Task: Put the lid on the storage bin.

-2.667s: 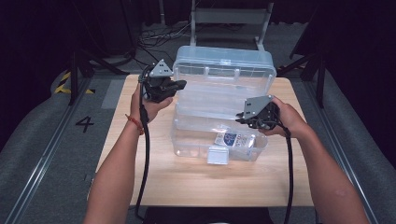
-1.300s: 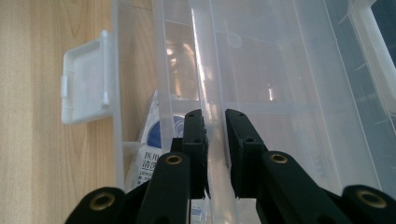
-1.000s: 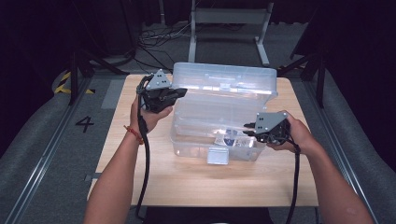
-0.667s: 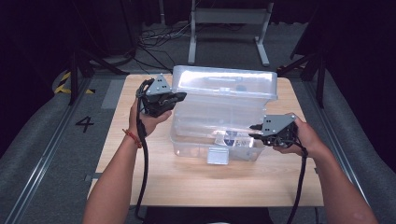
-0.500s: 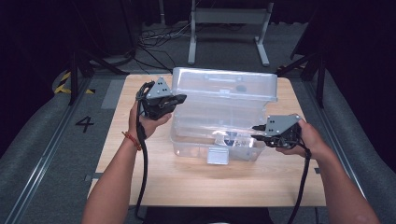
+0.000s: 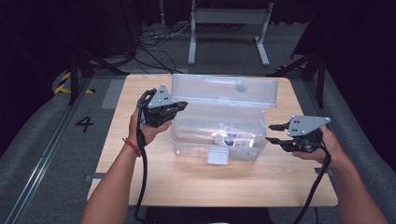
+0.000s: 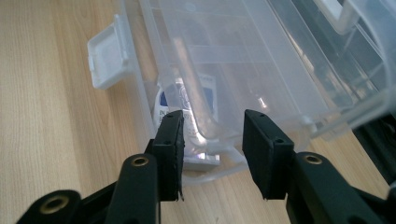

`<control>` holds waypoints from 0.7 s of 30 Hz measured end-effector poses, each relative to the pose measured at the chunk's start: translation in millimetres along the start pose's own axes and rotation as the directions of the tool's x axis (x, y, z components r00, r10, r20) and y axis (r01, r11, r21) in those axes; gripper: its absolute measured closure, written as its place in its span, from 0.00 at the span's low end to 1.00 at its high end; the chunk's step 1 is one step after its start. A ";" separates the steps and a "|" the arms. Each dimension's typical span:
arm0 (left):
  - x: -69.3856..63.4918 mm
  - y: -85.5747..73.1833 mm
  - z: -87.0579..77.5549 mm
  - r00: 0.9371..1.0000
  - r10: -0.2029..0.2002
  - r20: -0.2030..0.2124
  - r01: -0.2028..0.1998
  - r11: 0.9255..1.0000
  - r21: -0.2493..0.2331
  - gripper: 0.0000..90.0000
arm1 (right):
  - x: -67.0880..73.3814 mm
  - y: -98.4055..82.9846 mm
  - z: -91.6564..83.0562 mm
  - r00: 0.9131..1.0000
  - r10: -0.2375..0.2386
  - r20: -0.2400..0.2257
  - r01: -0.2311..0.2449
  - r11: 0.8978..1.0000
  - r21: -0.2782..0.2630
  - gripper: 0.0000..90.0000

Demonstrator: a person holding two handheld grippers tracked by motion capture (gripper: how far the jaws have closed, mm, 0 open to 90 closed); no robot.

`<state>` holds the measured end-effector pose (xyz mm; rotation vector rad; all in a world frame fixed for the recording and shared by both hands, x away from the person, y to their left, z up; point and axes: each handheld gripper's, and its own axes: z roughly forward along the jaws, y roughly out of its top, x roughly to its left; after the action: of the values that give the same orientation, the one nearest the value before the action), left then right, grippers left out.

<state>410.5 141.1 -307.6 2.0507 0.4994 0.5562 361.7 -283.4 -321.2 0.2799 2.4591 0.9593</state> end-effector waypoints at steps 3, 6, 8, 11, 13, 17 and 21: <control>-2.7 -2.9 -0.9 1.000 0.006 0.002 -0.006 1.000 0.006 1.00 | 2.1 -9.4 -7.0 1.000 0.024 0.012 -0.024 1.000 -0.006 0.65; -5.2 -5.4 -1.0 1.000 0.003 0.004 -0.003 1.000 0.005 1.00 | 4.0 -14.9 -9.1 0.999 0.038 0.014 -0.038 0.999 -0.004 0.64; -7.9 -8.2 -1.4 1.000 0.004 0.005 -0.004 1.000 0.010 1.00 | 5.4 -19.1 -9.8 0.999 0.046 0.024 -0.046 0.999 0.002 0.64; -11.6 -12.1 -2.4 1.000 0.024 0.011 -0.024 0.999 0.030 1.00 | 8.4 -26.4 -11.5 0.997 0.071 0.029 -0.072 0.997 0.002 0.63; -14.4 -12.4 -3.8 0.999 0.048 0.004 -0.048 0.998 0.050 1.00 | 11.6 -32.0 -14.2 0.996 0.084 0.038 -0.084 0.996 0.007 0.62; -18.1 -14.0 -6.1 0.998 0.058 0.028 -0.060 0.996 0.062 1.00 | 16.3 -38.8 -18.8 0.994 0.102 0.043 -0.102 0.995 -0.005 0.62; -24.0 -16.7 -6.2 0.997 0.069 0.030 -0.071 0.995 0.068 1.00 | 19.2 -47.5 -18.5 0.990 0.129 0.050 -0.129 0.992 0.001 0.60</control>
<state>385.3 140.4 -323.6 2.1453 0.4378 0.5585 335.1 -322.2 -348.7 0.4636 2.4222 0.9881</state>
